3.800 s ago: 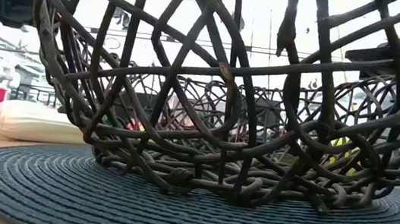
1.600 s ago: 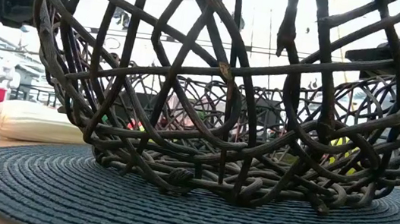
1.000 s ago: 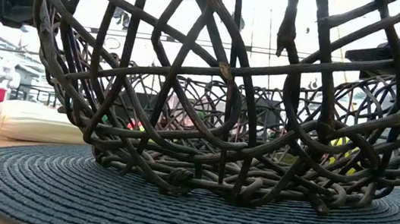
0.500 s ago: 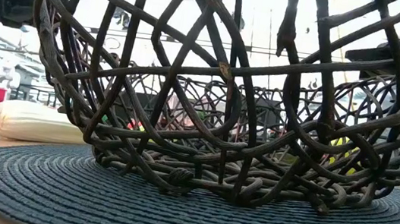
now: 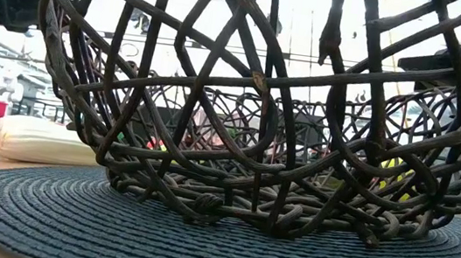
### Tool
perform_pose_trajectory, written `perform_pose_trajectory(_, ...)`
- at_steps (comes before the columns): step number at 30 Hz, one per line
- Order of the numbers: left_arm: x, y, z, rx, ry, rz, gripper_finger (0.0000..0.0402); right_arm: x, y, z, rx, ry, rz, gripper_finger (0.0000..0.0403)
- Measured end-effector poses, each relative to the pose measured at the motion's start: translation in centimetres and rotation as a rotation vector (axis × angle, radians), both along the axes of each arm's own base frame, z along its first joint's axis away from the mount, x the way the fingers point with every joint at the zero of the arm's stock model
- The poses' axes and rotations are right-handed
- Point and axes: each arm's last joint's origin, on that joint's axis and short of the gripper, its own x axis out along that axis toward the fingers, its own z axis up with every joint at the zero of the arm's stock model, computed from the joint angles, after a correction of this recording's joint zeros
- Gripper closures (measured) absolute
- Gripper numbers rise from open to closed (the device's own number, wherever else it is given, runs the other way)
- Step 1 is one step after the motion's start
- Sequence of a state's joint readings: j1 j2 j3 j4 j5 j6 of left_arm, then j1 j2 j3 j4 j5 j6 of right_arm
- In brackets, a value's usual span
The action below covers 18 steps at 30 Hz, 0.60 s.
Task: Build produce basket
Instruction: Put the green celery into the black mesh basket
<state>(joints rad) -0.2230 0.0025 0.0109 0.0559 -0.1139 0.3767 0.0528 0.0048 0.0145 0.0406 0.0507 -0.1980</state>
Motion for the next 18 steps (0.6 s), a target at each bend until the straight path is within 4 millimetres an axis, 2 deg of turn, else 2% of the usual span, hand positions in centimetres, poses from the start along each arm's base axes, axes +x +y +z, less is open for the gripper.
perform_pose_trajectory(7, 0.00, 0.00, 0.01, 0.000, -0.001, 0.000, 0.0360, 0.00, 0.00, 0.00, 0.023, 0.000, 0.001, 0.0403)
perform_pose_trajectory(12, 0.00, 0.00, 0.05, -0.082, 0.003, -0.005, 0.0360, -0.01, 0.00, 0.26, 0.130, -0.027, 0.005, 0.0403)
perform_pose_trajectory(16, 0.00, 0.00, 0.04, -0.150, 0.011, -0.009, 0.0360, -0.03, 0.00, 0.49, 0.281, -0.048, 0.015, 0.0403)
perform_pose_trajectory(18, 0.00, 0.00, 0.06, -0.178, 0.013, -0.011, 0.0360, -0.05, 0.00, 0.62, 0.263, -0.055, 0.016, 0.0403)
